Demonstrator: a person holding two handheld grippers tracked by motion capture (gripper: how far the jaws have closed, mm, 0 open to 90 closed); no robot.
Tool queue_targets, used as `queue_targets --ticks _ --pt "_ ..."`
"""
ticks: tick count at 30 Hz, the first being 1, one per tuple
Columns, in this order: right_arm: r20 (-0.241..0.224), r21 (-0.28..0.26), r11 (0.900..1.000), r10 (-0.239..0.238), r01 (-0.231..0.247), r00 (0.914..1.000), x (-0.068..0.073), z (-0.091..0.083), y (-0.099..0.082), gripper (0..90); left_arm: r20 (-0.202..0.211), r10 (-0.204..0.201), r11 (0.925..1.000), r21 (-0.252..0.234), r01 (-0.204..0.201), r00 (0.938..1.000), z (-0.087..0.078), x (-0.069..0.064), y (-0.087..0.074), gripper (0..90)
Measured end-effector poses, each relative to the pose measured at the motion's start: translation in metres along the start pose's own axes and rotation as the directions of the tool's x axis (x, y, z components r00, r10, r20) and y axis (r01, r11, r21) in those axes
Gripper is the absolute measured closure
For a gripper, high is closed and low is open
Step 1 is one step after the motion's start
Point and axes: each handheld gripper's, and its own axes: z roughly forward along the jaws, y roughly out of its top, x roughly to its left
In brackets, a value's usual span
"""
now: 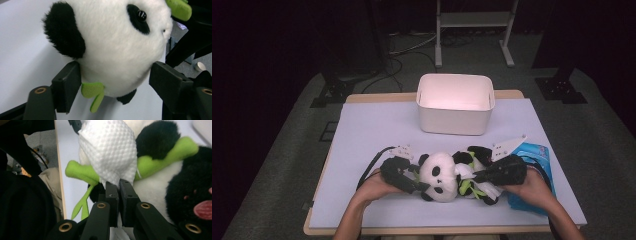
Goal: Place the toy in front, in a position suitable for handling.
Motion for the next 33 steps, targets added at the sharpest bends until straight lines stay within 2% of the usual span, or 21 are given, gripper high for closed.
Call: queue_targets --ticks 2,6,10,14,17,18,19,20,21,22,27,28,29,30,32,33 --pt "-0.011 0.006 1.0 0.001 -0.001 0.9999 0.001 0.002 -0.003 85.5 0.01 -0.024 0.9997 -0.005 0.024 0.9997 0.0 0.002 0.001 20.1" --pt "-0.021 0.008 1.0 0.003 -0.003 0.9998 0.003 0.003 -0.006 85.5 0.031 -0.033 0.9993 -0.016 0.034 0.999 -0.001 0.004 0.002 18.1" --pt "-0.035 0.014 0.9999 0.002 -0.002 0.9994 0.005 0.005 -0.009 85.5 0.065 -0.065 0.9955 -0.064 0.069 0.9958 0.0 0.01 0.007 15.3" --pt "-0.038 0.026 0.9996 -0.006 0.007 0.9992 0.007 0.006 -0.01 85.5 0.075 -0.07 0.9967 -0.037 0.073 0.9948 0.007 0.011 0.013 13.0" --pt "-0.036 0.026 0.9996 -0.006 0.007 0.9993 0.007 0.006 -0.01 85.4 0.063 -0.064 0.997 -0.04 0.066 0.996 0.008 0.01 0.014 20.6" --pt "-0.035 0.019 0.9998 -0.003 0.004 0.9994 0.005 0.005 -0.009 85.4 0.037 -0.058 0.9967 -0.055 0.06 0.9977 0.008 0.009 0.013 23.8" --pt "-0.035 0.019 0.9998 -0.003 0.004 0.9994 0.005 0.005 -0.009 85.4 0.037 -0.058 0.9967 -0.055 0.06 0.9977 0.008 0.009 0.013 27.3" --pt "-0.03 0.009 1.0 -0.002 0.002 0.9995 0.004 0.004 -0.007 85.5 0.002 -0.018 0.9969 -0.076 0.019 0.9998 0.008 0.005 0.011 30.3" --pt "-0.03 0.009 1.0 -0.002 0.002 0.9995 0.004 0.004 -0.007 85.5 0.002 -0.018 0.9969 -0.076 0.019 0.9998 0.008 0.005 0.011 32.2" --pt "-0.03 0.004 1.0 0.0 0.0 0.9996 0.002 0.003 -0.004 85.6 -0.038 0.018 0.9949 -0.098 -0.021 0.9991 0.008 0.0 0.011 34.0" --pt "-0.023 -0.013 0.9999 0.0 0.0 0.9997 0.001 0.0 0.001 85.6 -0.117 0.109 0.9834 -0.132 -0.124 0.9872 0.007 -0.006 0.013 37.8" --pt "-0.02 -0.017 0.9998 -0.006 0.005 0.9998 0.0 -0.001 0.001 85.6 -0.127 0.12 0.9805 -0.14 -0.138 0.9846 0.006 -0.007 0.014 38.1" --pt "-0.02 -0.017 0.9998 -0.006 0.005 0.9998 0.0 -0.001 0.001 85.6 -0.127 0.12 0.9805 -0.14 -0.138 0.9846 0.006 -0.007 0.014 38.5" --pt "-0.018 -0.029 0.9996 -0.003 0.003 0.9998 0.0 -0.005 0.002 85.6 -0.145 0.149 0.9737 -0.151 -0.171 0.9782 0.005 -0.01 0.016 38.9" --pt "-0.015 -0.052 0.9986 0.0 0.0 0.9999 0.001 -0.01 0.005 85.5 -0.16 0.185 0.9685 -0.138 -0.207 0.9697 0.003 -0.013 0.017 39.7" --pt "-0.009 -0.064 0.998 -0.002 0.002 1.0 0.001 -0.013 0.006 85.5 -0.173 0.209 0.9641 -0.129 -0.232 0.9625 0.002 -0.016 0.017 40.3"
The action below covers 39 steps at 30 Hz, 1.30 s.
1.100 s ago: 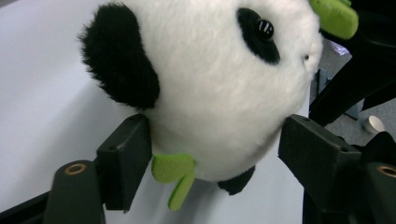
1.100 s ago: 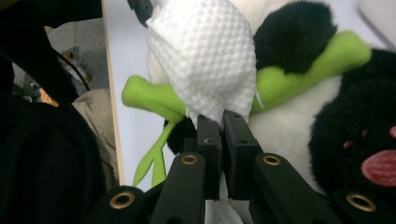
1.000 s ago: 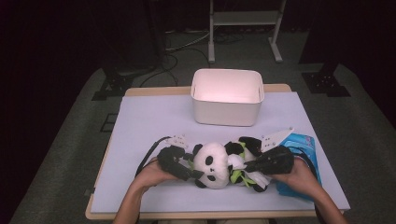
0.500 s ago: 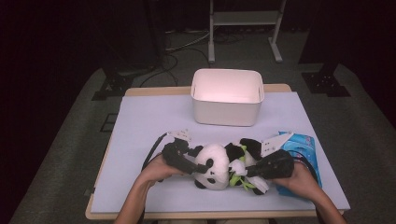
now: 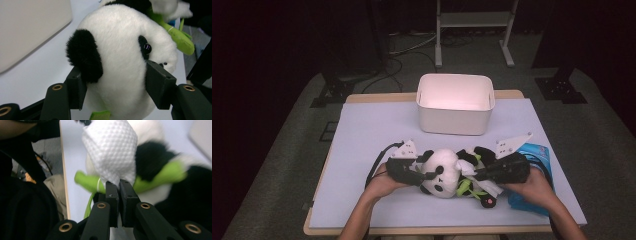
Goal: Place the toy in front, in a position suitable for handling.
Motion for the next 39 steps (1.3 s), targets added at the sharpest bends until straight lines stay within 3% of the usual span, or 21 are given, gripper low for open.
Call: queue_targets --ticks 4,7,10,14,18,19,20,21,22,23,24,25,26,28,30,31,32,34,37,38,39 --pt "0.016 -0.032 0.9994 -0.008 0.008 0.9998 0.0 -0.011 0.007 85.4 -0.006 0.048 0.9988 0.009 -0.048 0.9988 -0.002 -0.005 0.0 40.9" --pt "0.061 -0.066 0.9977 -0.014 0.018 0.998 -0.001 -0.03 0.017 85.4 -0.008 0.097 0.9951 0.014 -0.097 0.9952 -0.004 -0.009 -0.003 41.2" --pt "0.087 -0.055 0.9984 -0.007 0.012 0.9962 -0.005 -0.039 0.019 85.4 -0.001 0.115 0.9933 0.014 -0.115 0.9934 -0.006 -0.01 -0.004 41.4" --pt "0.089 -0.018 0.9998 -0.001 0.003 0.996 -0.01 -0.032 0.015 85.4 0.019 0.11 0.9938 0.011 -0.11 0.9937 -0.006 -0.01 -0.004 41.1" --pt "0.062 -0.005 1.0 0.003 -0.003 0.9981 -0.009 -0.025 0.012 85.5 0.04 0.07 0.9973 0.019 -0.071 0.9967 -0.006 -0.007 -0.005 32.3" --pt "0.059 -0.004 1.0 0.0 0.0 0.9983 -0.009 -0.024 0.012 85.4 0.049 0.037 0.9991 0.021 -0.038 0.9981 -0.006 -0.005 -0.005 27.8" --pt "0.054 -0.001 1.0 0.0 0.0 0.9986 -0.009 -0.024 0.011 85.5 0.064 -0.032 0.9994 0.017 0.031 0.9974 -0.006 0.0 -0.005 24.0" --pt "0.05 0.004 1.0 -0.002 0.002 0.9987 -0.008 -0.023 0.011 85.4 0.068 -0.064 0.9979 0.019 0.062 0.9957 -0.005 0.001 -0.005 19.7" --pt "0.049 0.009 1.0 -0.004 0.003 0.9988 -0.007 -0.024 0.011 85.4 0.068 -0.064 0.9979 0.019 0.062 0.9957 -0.005 0.001 -0.005 16.3" --pt "0.045 0.013 0.9999 -0.007 0.007 0.999 -0.006 -0.024 0.01 85.5 0.089 -0.111 0.9934 0.039 0.108 0.9898 0.0 0.004 -0.005 13.4" --pt "0.038 0.016 0.9998 -0.009 0.009 0.9992 -0.005 -0.024 0.01 85.5 0.105 -0.129 0.991 0.048 0.125 0.9861 0.003 0.004 -0.006 10.7" --pt "0.034 0.02 0.9997 -0.014 0.013 0.9993 -0.004 -0.024 0.009 85.5 0.105 -0.129 0.991 0.048 0.125 0.9861 0.003 0.004 -0.006 10.1" --pt "0.034 0.027 0.9995 -0.014 0.013 0.9993 -0.003 -0.024 0.009 85.5 0.144 -0.16 0.9867 0.049 0.155 0.9765 0.006 0.005 -0.008 9.7" --pt "0.025 0.024 0.9997 -0.011 0.01 0.9996 -0.002 -0.025 0.007 85.4 0.162 -0.168 0.9856 0.048 0.162 0.9724 0.006 0.006 -0.008 10.5" --pt "0.02 0.021 0.9997 -0.011 0.011 0.9997 -0.002 -0.025 0.007 85.4 0.161 -0.158 0.9872 0.047 0.153 0.9742 0.005 0.006 -0.008 19.1" --pt "0.011 0.016 0.9998 -0.01 0.009 0.9999 -0.002 -0.024 0.007 85.4 0.149 -0.112 0.9931 0.049 0.106 0.9824 0.003 0.003 -0.007 24.4" --pt "0.007 0.017 0.9998 -0.012 0.012 0.9999 -0.002 -0.024 0.008 85.4 0.149 -0.112 0.9931 0.049 0.106 0.9824 0.003 0.003 -0.007 29.5" --pt "0.003 0.014 0.9998 -0.012 0.012 0.9999 -0.002 -0.023 0.01 85.4 0.117 -0.036 0.9984 0.046 0.031 0.9925 0.001 -0.002 -0.006 34.3" --pt "0.004 0.014 0.9998 -0.016 0.016 0.9999 -0.002 -0.022 0.014 85.4 0.101 -0.017 0.999 0.042 0.013 0.9947 0.0 -0.003 -0.005 37.2" --pt "0.009 0.01 0.9996 -0.025 0.024 0.9997 -0.001 -0.021 0.019 85.4 0.086 0.021 0.9993 0.03 -0.023 0.9961 -0.001 -0.005 -0.004 39.0" --pt "0.006 0.006 0.9994 -0.033 0.033 0.9994 -0.001 -0.019 0.022 85.4 0.086 0.021 0.9993 0.03 -0.023 0.9961 -0.001 -0.005 -0.004 39.8"
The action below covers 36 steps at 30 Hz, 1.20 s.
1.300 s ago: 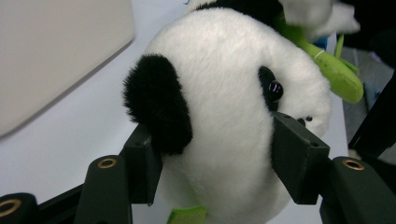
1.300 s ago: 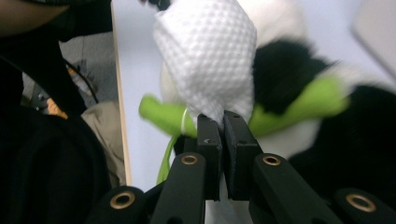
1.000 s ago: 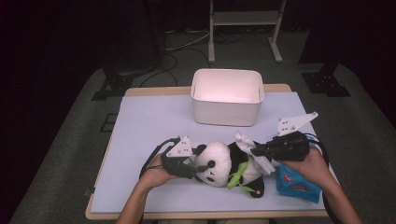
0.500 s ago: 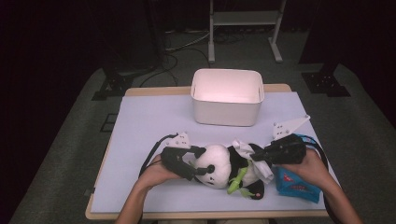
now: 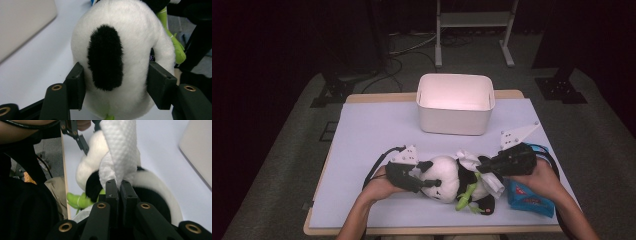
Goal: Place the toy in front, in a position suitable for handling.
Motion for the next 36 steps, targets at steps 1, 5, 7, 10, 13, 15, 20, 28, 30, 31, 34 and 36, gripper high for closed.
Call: queue_targets --ticks 1,5,7,10,13,15,20,28,30,31,34,36 --pt "0.0 0.0 1.0 0.0 0.0 1.0 0.0 0.0 0.0 85.4 -0.009 0.016 0.9999 -0.004 -0.016 0.9998 0.0 -0.002 0.001 39.8" --pt "0.007 0.018 0.9993 -0.033 0.033 0.9994 0.001 0.009 0.015 85.3 -0.082 0.078 0.9969 -0.002 -0.078 0.9936 -0.005 -0.005 0.007 42.0" --pt "0.013 0.011 0.9994 -0.034 0.034 0.9993 -0.002 0.008 0.017 85.3 -0.098 0.075 0.9969 -0.015 -0.077 0.9923 -0.007 -0.004 0.005 42.0" --pt "0.033 0.011 0.9996 -0.026 0.026 0.9991 -0.005 0.001 0.014 85.3 -0.094 0.075 0.9968 -0.021 -0.077 0.9927 -0.007 -0.003 0.003 41.9" --pt "0.051 0.011 0.9999 -0.004 0.004 0.9987 -0.006 -0.008 0.007 85.3 -0.086 0.077 0.9967 -0.021 -0.079 0.9933 -0.007 -0.003 0.001 41.7" --pt "0.065 0.007 1.0 0.006 -0.006 0.9979 -0.007 -0.015 0.003 85.3 -0.084 0.076 0.9968 -0.017 -0.078 0.9935 -0.007 -0.002 -0.001 41.4" --pt "0.083 0.009 0.9995 0.029 -0.03 0.9961 -0.011 -0.025 -0.008 85.3 -0.082 0.072 0.9969 -0.026 -0.074 0.9941 -0.007 -0.001 -0.005 40.1" --pt "0.076 0.006 0.9996 0.028 -0.029 0.9967 -0.013 -0.022 -0.004 85.2 -0.078 0.093 0.9951 -0.026 -0.096 0.9926 -0.007 -0.003 -0.003 40.3" --pt "0.072 0.008 0.9996 0.026 -0.026 0.9971 -0.013 -0.019 -0.002 85.2 -0.079 0.1 0.9946 -0.022 -0.102 0.9919 -0.007 -0.003 -0.003 40.3" --pt "0.059 0.015 0.9998 0.016 -0.017 0.9982 -0.012 -0.013 0.004 85.2 -0.08 0.107 0.9938 -0.019 -0.109 0.991 -0.007 -0.005 -0.002 40.2" --pt "0.042 0.017 0.9999 -0.001 0.0 0.9991 -0.011 -0.002 0.012 85.2 -0.08 0.12 0.9925 -0.017 -0.121 0.9896 -0.006 -0.008 0.0 40.2" --pt "0.032 0.031 0.9994 -0.013 0.012 0.9994 -0.01 0.004 0.016 85.2 -0.078 0.113 0.9934 -0.011 -0.114 0.9905 -0.006 -0.007 -0.001 40.0"
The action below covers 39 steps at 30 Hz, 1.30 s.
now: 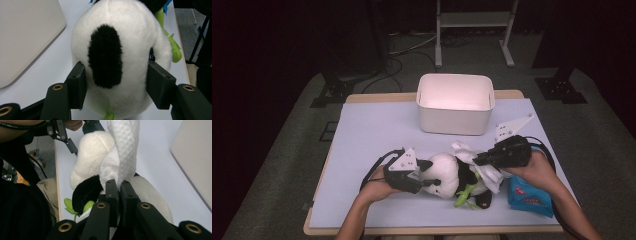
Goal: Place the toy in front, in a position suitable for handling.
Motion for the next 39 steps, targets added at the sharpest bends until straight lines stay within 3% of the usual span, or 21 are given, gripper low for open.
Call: queue_targets --ticks 11,13,15,17,19,20,21,23,24,25,26,28,29,30,33,36,39 --pt "0.014 0.0 0.9997 0.025 -0.025 0.9996 -0.001 -0.014 -0.017 85.2 0.029 -0.047 0.9987 -0.017 0.048 0.9985 0.0 0.003 -0.003 37.6" --pt "0.012 0.0 0.9994 0.036 -0.036 0.9993 0.0 -0.017 -0.023 85.2 0.039 -0.101 0.9948 -0.005 0.102 0.9941 0.001 0.005 -0.004 32.2" --pt "0.007 0.003 0.9992 0.039 -0.039 0.9992 0.001 -0.017 -0.026 85.3 0.045 -0.162 0.9868 -0.005 0.162 0.9858 0.001 0.009 -0.004 25.9" --pt "0.004 0.006 0.999 0.045 -0.045 0.999 0.003 -0.017 -0.029 85.3 0.08 -0.23 0.973 0.008 0.23 0.9698 0.003 0.012 -0.006 19.3" --pt "-0.01 0.004 0.9989 0.047 -0.047 0.9988 0.004 -0.016 -0.032 85.3 0.095 -0.266 0.964 0.036 0.264 0.9593 0.005 0.015 -0.008 15.2" --pt "-0.01 0.004 0.9989 0.047 -0.047 0.9988 0.004 -0.016 -0.032 85.3 0.095 -0.266 0.964 0.036 0.264 0.9593 0.005 0.015 -0.008 12.9" --pt "-0.017 0.006 0.9986 0.052 -0.052 0.9985 0.005 -0.016 -0.034 85.4 0.114 -0.304 0.9522 0.065 0.298 0.9458 0.009 0.017 -0.011 11.2" --pt "-0.025 0.009 0.9985 0.054 -0.053 0.9983 0.006 -0.016 -0.036 85.3 0.125 -0.309 0.9507 0.06 0.304 0.9427 0.01 0.017 -0.012 11.9" --pt "-0.025 0.011 0.9985 0.055 -0.054 0.9982 0.007 -0.015 -0.037 85.3 0.126 -0.296 0.955 0.06 0.29 0.9469 0.009 0.017 -0.011 14.6" --pt "-0.027 0.013 0.9986 0.052 -0.051 0.9983 0.008 -0.015 -0.037 85.3 0.126 -0.296 0.955 0.06 0.29 0.9469 0.009 0.017 -0.011 18.9" --pt "-0.029 0.016 0.9985 0.053 -0.053 0.9981 0.008 -0.016 -0.037 85.3 0.118 -0.257 0.966 0.061 0.251 0.9592 0.008 0.015 -0.01 22.9" --pt "-0.029 0.019 0.9984 0.054 -0.053 0.9981 0.008 -0.016 -0.034 85.2 0.113 -0.248 0.9683 0.062 0.242 0.9622 0.007 0.015 -0.009 29.9" --pt "-0.031 0.018 0.9986 0.05 -0.05 0.9982 0.008 -0.016 -0.032 85.2 0.094 -0.214 0.976 0.061 0.209 0.9723 0.006 0.013 -0.007 31.9" --pt "-0.034 0.015 0.9989 0.045 -0.044 0.9984 0.008 -0.016 -0.029 85.2 0.089 -0.199 0.9792 0.061 0.194 0.9761 0.005 0.012 -0.007 33.5" --pt "-0.029 0.018 0.9992 0.037 -0.036 0.9989 0.009 -0.015 -0.023 85.2 0.08 -0.18 0.9832 0.049 0.176 0.9805 0.006 0.011 -0.006 35.8" --pt "-0.037 0.027 0.9996 0.001 0.0 0.9993 0.011 -0.005 -0.008 85.3 0.071 -0.129 0.9913 0.035 0.127 0.9891 0.006 0.007 -0.001 36.5" --pt "-0.048 0.04 0.9989 -0.023 0.025 0.9986 0.012 0.007 0.003 85.2 0.061 -0.098 0.995 0.028 0.096 0.9933 0.004 0.004 0.003 37.9"
